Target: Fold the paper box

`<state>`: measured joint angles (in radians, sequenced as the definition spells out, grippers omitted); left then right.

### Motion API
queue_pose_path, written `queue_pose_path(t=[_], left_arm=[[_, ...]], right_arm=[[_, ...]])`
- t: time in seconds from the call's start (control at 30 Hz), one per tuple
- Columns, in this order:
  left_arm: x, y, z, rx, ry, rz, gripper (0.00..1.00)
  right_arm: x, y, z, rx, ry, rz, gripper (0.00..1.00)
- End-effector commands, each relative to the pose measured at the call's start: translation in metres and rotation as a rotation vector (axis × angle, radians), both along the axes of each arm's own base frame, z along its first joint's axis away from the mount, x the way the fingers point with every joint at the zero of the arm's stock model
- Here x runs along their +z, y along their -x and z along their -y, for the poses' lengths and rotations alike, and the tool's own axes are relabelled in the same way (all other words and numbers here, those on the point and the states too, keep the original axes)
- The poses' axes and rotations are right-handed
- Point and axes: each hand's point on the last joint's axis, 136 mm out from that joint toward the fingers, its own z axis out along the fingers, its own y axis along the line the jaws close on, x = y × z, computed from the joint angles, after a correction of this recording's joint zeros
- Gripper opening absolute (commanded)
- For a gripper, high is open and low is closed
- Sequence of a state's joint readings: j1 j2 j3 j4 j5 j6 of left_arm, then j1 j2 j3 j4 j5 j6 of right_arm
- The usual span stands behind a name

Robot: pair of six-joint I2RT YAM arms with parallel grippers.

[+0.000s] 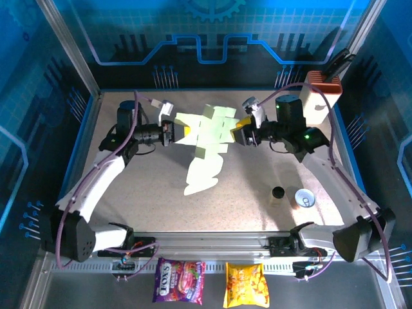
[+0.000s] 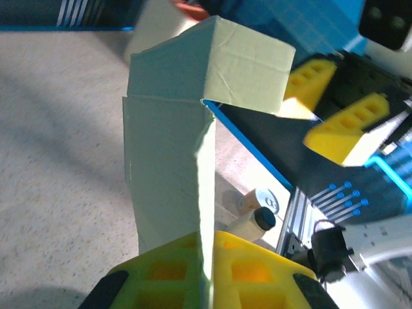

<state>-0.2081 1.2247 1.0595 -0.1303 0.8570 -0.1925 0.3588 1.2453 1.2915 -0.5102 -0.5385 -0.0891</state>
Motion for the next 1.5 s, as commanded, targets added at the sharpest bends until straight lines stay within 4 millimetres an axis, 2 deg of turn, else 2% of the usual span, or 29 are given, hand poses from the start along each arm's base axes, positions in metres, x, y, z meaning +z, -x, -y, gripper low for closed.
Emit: queue_pose_path(t=[0.0, 0.1, 0.23, 0.33, 0.43, 0.67, 0.83, 1.07, 1.23, 1.47], left_arm=[[0.024, 0.041, 0.006, -0.156, 0.002, 0.186, 0.0], [0.031, 0.064, 0.005, -0.216, 0.003, 0.27, 0.0], [0.031, 0.089, 0.004, -0.271, -0.022, 0.384, 0.0], [0.03, 0.101, 0.002, -0.287, -0.038, 0.436, 0.0], [0.029, 0.108, 0.002, -0.297, -0.041, 0.462, 0.0], [0.022, 0.124, 0.007, -0.341, -0.058, 0.492, 0.0], [0.019, 0.132, 0.009, -0.359, -0.07, 0.524, 0.0], [0.019, 0.144, 0.014, -0.41, -0.079, 0.598, 0.0], [0.017, 0.143, 0.016, -0.405, -0.105, 0.631, 0.0], [0.018, 0.144, 0.018, -0.406, -0.118, 0.658, 0.0]], right_arm=[[0.03, 0.03, -0.002, 0.142, 0.032, 0.117, 0.45], [0.045, 0.051, -0.004, 0.214, 0.055, 0.158, 0.48], [0.076, 0.076, -0.007, 0.274, 0.035, 0.207, 0.51], [0.095, 0.094, -0.01, 0.307, 0.021, 0.243, 0.56], [0.101, 0.109, -0.014, 0.339, 0.026, 0.248, 0.63], [0.075, 0.123, -0.028, 0.392, 0.159, 0.18, 0.72], [0.055, 0.125, -0.03, 0.412, 0.247, 0.148, 0.71], [0.04, 0.141, -0.034, 0.507, 0.322, 0.112, 0.57], [0.034, 0.152, -0.035, 0.56, 0.36, 0.075, 0.45], [0.02, 0.155, -0.034, 0.57, 0.419, 0.022, 0.31]])
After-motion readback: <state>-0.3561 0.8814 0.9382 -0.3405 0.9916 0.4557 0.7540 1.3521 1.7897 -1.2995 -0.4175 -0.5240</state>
